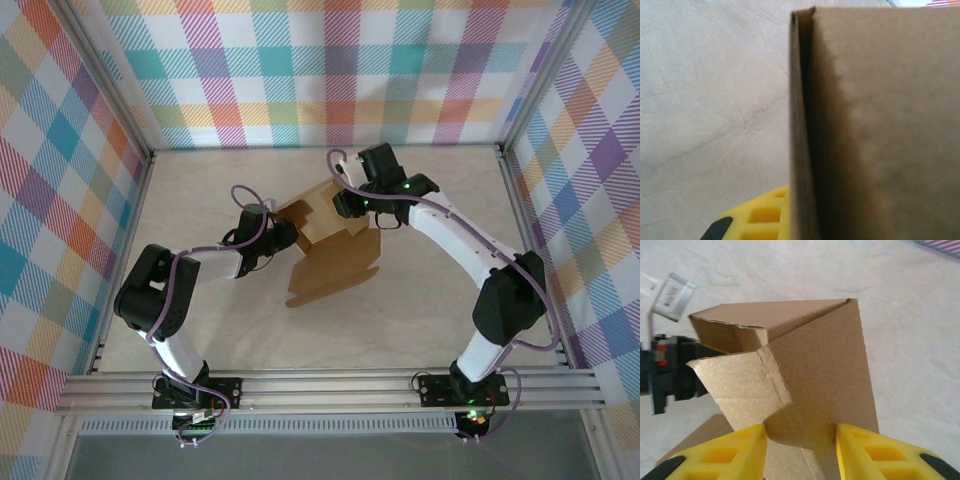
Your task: Fold the paper box
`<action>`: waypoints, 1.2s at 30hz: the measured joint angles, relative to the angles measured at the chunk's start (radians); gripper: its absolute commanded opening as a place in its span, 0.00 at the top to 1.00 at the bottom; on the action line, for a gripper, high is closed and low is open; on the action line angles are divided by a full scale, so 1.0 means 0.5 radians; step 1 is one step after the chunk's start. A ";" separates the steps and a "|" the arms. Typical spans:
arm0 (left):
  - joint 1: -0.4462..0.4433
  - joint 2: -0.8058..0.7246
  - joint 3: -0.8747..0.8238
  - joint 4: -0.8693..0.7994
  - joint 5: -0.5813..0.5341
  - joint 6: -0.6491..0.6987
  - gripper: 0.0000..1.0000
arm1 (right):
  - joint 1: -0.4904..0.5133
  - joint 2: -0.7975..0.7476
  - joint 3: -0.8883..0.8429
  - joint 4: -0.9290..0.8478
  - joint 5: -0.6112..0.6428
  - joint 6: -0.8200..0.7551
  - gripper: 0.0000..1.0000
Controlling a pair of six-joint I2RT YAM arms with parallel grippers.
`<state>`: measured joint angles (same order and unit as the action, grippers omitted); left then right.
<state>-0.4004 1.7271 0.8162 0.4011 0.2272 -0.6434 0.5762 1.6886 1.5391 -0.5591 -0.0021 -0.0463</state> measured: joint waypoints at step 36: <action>0.000 0.000 0.000 -0.072 0.028 -0.053 1.00 | 0.241 0.455 0.378 -0.129 1.166 -0.225 0.84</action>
<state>-0.4004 1.7271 0.8162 0.3649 0.2413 -0.6697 0.6968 1.9160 1.7279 -0.6235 0.5808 -0.1589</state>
